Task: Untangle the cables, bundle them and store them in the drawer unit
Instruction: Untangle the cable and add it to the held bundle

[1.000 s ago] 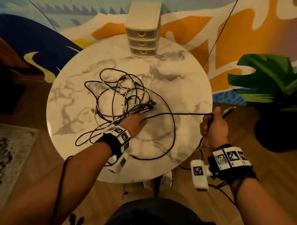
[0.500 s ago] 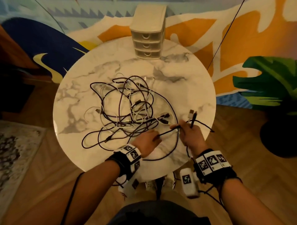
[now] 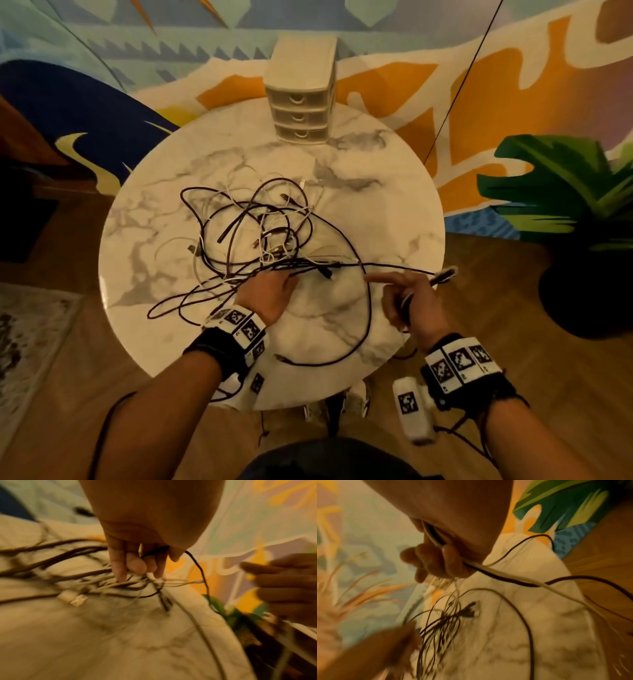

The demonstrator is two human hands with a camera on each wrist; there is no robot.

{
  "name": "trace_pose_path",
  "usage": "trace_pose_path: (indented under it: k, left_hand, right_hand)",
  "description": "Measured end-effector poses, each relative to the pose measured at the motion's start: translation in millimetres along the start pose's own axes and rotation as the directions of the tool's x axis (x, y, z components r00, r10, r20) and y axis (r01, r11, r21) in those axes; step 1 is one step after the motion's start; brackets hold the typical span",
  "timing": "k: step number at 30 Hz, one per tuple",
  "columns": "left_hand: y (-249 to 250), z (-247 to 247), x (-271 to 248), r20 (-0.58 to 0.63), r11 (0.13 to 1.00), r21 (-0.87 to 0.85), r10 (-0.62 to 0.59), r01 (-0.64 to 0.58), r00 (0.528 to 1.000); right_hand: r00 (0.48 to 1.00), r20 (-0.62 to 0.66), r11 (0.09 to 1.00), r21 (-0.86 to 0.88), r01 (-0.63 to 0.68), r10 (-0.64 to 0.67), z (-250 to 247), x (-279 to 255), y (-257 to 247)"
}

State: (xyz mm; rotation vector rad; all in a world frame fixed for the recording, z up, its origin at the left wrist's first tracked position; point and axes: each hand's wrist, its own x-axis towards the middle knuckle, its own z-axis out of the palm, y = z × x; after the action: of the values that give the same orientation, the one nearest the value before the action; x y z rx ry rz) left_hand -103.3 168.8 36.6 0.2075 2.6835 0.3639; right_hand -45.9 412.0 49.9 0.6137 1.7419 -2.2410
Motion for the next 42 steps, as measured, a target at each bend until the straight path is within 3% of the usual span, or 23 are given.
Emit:
trace_pose_path:
  k: [3, 5, 8, 10, 12, 13, 15, 17, 18, 21, 24, 29, 30, 34, 38, 41, 42]
  left_hand:
    - [34, -9, -20, -0.077, 0.989, 0.087, 0.128, -0.121, 0.989]
    - [59, 1, -37, -0.046, 0.967, 0.174, 0.195, -0.184, 0.98]
    - [70, 24, -43, 0.014, 0.979, 0.049, 0.198, -0.199, 0.98]
    - [52, 35, -36, 0.08, 0.98, -0.123, 0.164, -0.154, 0.983]
    - [22, 37, -21, 0.115, 0.983, -0.152, 0.116, -0.098, 0.987]
    - [7, 32, -12, 0.079, 0.988, -0.143, 0.068, -0.056, 0.995]
    - [-12, 12, 2, -0.13, 0.978, -0.208, -0.009, -0.018, 0.991]
    - [-10, -4, 7, -0.353, 0.962, -0.255, 0.003, -0.099, 0.936]
    - [-6, -6, 6, -0.376, 0.965, -0.233, 0.023, -0.118, 0.926]
    - [7, 12, -9, -0.171, 0.993, -0.048, 0.099, -0.109, 0.98]
    - [8, 30, -22, -0.021, 0.99, 0.1, 0.101, -0.098, 0.995]
    - [-11, 43, -23, 0.01, 0.995, -0.066, 0.076, -0.075, 0.997]
    - [-15, 39, -20, 0.0, 0.995, -0.07, 0.065, -0.065, 0.998]
    - [-22, 20, -14, -0.226, 0.991, -0.101, 0.067, -0.092, 0.972]
    - [-28, 18, -19, -0.117, 0.992, -0.013, 0.123, -0.126, 0.985]
    - [-26, 1, -19, -0.366, 0.975, -0.059, 0.179, -0.214, 0.913]
    - [-27, -3, -22, -0.396, 0.973, -0.039, 0.193, -0.226, 0.898]
  right_hand:
    - [0.975, 0.174, 0.985, -0.123, -0.119, 0.139, 27, -8, 7]
    - [0.965, 0.155, 0.965, -0.191, -0.182, 0.213, 46, -4, 18]
    - [0.985, 0.093, 0.976, -0.175, -0.129, 0.147, 56, 5, 28]
    - [0.991, 0.086, 0.981, -0.177, -0.083, 0.099, 52, 6, 29]
    - [0.997, 0.062, 0.988, -0.15, -0.035, 0.044, 43, 5, 23]
    - [0.999, 0.031, 0.994, -0.112, -0.006, 0.01, 36, 4, 17]
    - [0.996, -0.067, 0.998, 0.0, 0.056, -0.056, 20, 5, 0]
    - [0.984, -0.148, 0.989, 0.098, 0.111, -0.096, 6, 7, -13]
    - [0.981, -0.169, 0.984, 0.133, 0.122, -0.099, 4, 8, -14]
    - [0.992, -0.111, 0.987, 0.141, 0.073, -0.057, 15, 2, 4]
    - [1.0, -0.021, 0.998, -0.065, 0.01, -0.012, 35, -1, 33]
    - [0.997, -0.058, 0.988, -0.137, -0.065, 0.058, 41, 3, 38]
    - [0.997, -0.054, 0.987, -0.152, -0.057, 0.049, 40, 2, 36]
    - [0.997, -0.073, 0.984, -0.176, -0.008, -0.005, 37, -3, 27]
    - [0.991, -0.127, 0.992, -0.121, 0.022, -0.038, 38, -3, 27]
    - [0.986, -0.157, 0.998, -0.035, 0.049, -0.054, 35, 0, 25]
    - [0.984, -0.17, 0.998, -0.014, 0.053, -0.055, 34, 0, 25]
